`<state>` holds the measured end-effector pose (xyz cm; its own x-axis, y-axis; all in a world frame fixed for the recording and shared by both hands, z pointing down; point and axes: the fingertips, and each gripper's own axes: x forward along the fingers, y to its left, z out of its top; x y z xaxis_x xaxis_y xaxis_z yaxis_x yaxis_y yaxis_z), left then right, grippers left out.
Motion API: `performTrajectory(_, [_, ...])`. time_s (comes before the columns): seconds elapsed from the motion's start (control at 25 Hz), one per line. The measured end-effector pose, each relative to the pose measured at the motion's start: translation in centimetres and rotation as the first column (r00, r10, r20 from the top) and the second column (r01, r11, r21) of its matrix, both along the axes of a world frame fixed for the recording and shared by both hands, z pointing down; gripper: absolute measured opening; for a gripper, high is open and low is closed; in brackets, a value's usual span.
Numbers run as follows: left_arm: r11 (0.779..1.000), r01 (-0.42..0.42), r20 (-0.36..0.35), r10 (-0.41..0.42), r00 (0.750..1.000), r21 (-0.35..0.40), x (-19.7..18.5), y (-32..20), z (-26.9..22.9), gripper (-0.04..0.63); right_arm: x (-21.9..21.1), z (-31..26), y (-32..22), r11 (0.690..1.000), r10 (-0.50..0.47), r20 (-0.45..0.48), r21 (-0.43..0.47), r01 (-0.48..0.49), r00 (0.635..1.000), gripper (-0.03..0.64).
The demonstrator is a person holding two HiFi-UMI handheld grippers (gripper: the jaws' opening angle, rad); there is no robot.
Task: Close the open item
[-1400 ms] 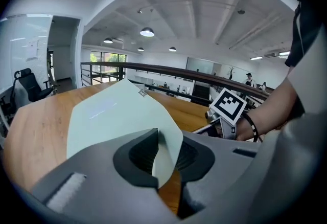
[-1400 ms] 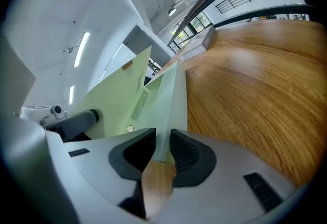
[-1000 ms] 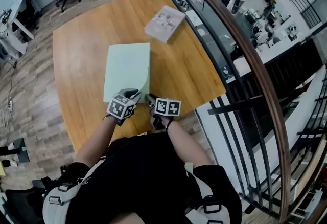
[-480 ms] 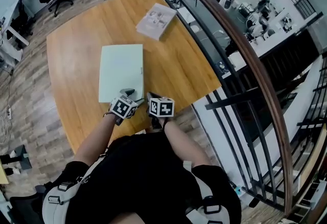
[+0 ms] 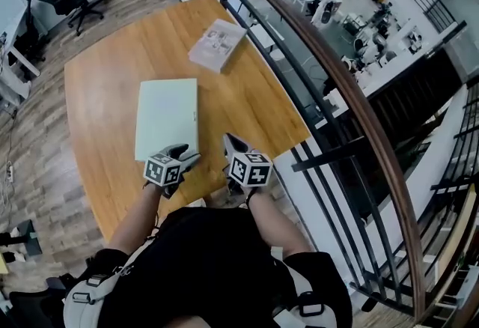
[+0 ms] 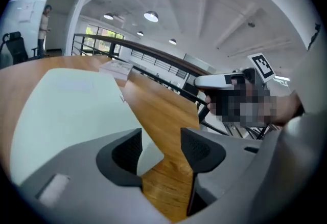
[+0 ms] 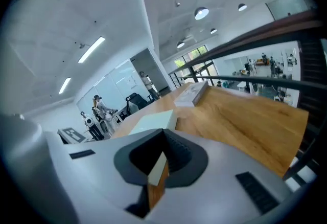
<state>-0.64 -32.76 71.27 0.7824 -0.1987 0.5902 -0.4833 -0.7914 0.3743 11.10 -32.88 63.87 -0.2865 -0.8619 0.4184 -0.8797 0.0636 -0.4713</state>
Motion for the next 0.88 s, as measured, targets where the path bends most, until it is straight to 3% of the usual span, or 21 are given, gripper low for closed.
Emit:
performTrajectory(0.08, [0.996,0.05,-0.063,-0.045,0.997,0.075,0.7,-0.7,-2.8,0.184,1.5,-3.0,0.0,0.997,0.008,-0.047,0.074,-0.004,0.999,0.003])
performTrajectory(0.16, [0.978,0.123,-0.156,-0.097,0.983,0.167,1.2,-1.7,-6.7,0.094,3.0,-5.7,0.2,0.991,0.021,-0.096,0.135,-0.008,0.995,0.003])
performTrajectory(0.28, [0.924,0.244,-0.268,-0.165,0.949,0.296,1.2,-3.2,-12.7,0.006,4.9,-9.0,0.7,0.979,0.048,-0.149,0.202,-0.017,0.988,0.003])
performTrajectory(0.36, [0.88,0.308,-0.311,-0.198,0.93,0.361,0.4,-4.0,-15.9,0.003,6.2,-11.3,0.8,0.965,0.085,-0.176,0.261,-0.037,0.981,0.003])
performTrajectory(0.52, [0.785,0.395,-0.328,-0.259,0.909,0.476,-3.7,-5.2,-19.5,0.003,7.3,-14.4,0.9,0.918,0.193,-0.251,0.388,-0.084,0.949,0.003])
performTrajectory(0.6, [0.751,0.431,-0.331,-0.293,0.897,0.501,-4.7,-5.1,-21.0,0.003,7.9,-15.9,1.4,0.895,0.215,-0.299,0.442,-0.065,0.93,0.003])
performTrajectory(0.72, [0.725,0.466,-0.317,-0.345,0.883,0.508,-3.8,-4.0,-22.7,0.003,9.9,-17.8,2.6,0.876,0.21,-0.333,0.482,-0.026,0.919,0.003])
performTrajectory(0.88, [0.714,0.497,-0.287,-0.406,0.868,0.493,-4.8,-4.1,-22.1,0.003,10.6,-18.0,2.1,0.863,0.223,-0.317,0.503,-0.036,0.922,0.003])
